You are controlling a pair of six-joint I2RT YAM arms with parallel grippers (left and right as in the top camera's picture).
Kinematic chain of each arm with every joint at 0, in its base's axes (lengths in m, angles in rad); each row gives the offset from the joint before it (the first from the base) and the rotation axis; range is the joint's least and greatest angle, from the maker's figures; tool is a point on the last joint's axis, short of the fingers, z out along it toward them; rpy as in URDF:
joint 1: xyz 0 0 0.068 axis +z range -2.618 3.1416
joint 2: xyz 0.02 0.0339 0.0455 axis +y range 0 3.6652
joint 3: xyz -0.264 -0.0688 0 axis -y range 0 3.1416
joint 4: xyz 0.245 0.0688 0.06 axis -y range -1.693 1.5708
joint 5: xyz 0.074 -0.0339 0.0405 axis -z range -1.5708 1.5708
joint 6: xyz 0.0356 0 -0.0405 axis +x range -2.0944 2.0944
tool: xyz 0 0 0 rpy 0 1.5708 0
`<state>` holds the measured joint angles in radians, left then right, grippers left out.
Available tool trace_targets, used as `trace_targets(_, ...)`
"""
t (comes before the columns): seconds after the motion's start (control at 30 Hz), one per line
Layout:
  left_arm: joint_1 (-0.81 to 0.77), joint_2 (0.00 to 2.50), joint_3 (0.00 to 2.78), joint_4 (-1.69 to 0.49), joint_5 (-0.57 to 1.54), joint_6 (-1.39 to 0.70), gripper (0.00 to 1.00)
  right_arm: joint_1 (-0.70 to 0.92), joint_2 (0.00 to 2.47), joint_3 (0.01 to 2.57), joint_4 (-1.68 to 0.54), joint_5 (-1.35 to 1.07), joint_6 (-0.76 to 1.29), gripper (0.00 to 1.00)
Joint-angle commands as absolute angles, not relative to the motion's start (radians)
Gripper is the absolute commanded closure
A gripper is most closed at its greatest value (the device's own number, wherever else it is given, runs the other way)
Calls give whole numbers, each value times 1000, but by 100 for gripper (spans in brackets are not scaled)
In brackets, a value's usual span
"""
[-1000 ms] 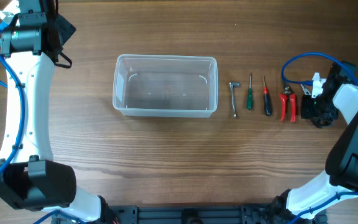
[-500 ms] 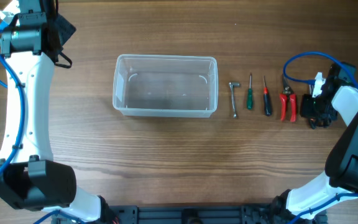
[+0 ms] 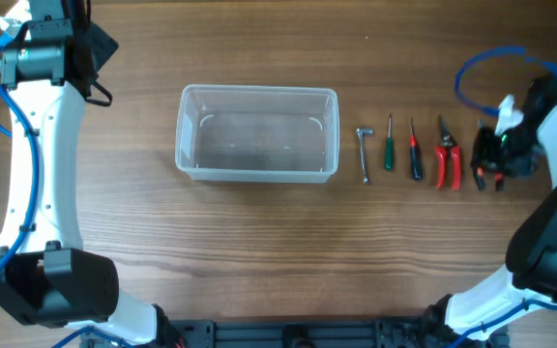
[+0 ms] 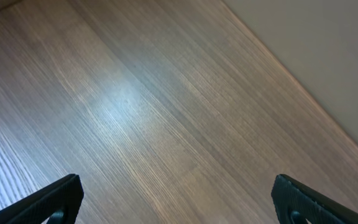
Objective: Pack container
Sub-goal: 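Grasp the orange-black needle-nose pliers with the right gripper, then carry the pliers into the container and open the right gripper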
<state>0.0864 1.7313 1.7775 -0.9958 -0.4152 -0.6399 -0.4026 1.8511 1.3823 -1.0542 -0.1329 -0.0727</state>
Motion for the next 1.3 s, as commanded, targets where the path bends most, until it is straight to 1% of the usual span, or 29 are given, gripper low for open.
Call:
trace_targets(0.0,88,1708,1782,-996,-428,-624,0,-332,1759,1589,-1141,-303,7,96)
trace_targets(0.1,88,1708,1782,-996,-428,-624,0,-234,1706,1699,-1180,-314,-1,96)
trace_targets(0.3,88,1708,1782,-996,-428,-624,0,91,1631,1805,-1126,-311,-104,96)
trace_targets(0.33,88,1708,1782,-996,-428,-624,0,167,1631,1805,-1098,-308,-139,96)
trace_targets(0.43,88,1708,1782,-996,-428,-624,0,325,1655,1805,-1049,-307,-258,96)
trace_targets(0.57,88,1708,1782,-996,-428,-624,0,492,1733,1805,-1011,-308,-455,96)
trace_targets(0.67,88,1708,1782,-997,-428,-624,0,577,1805,1805,-1007,-303,-593,96)
trace_targets(0.77,88,1708,1782,-996,-428,-624,0,635,1888,1805,-970,-227,-636,96)
trace_targets(0.87,88,1708,1782,-997,-428,-624,0,651,1972,1805,-897,-151,-646,96)
trace_targets(1.03,88,1708,1782,-997,-428,-624,0,651,2086,1805,-805,-153,-738,96)
trace_targets(1.27,88,1708,1782,-997,-427,-624,0,651,2188,1805,-663,-145,-741,96)
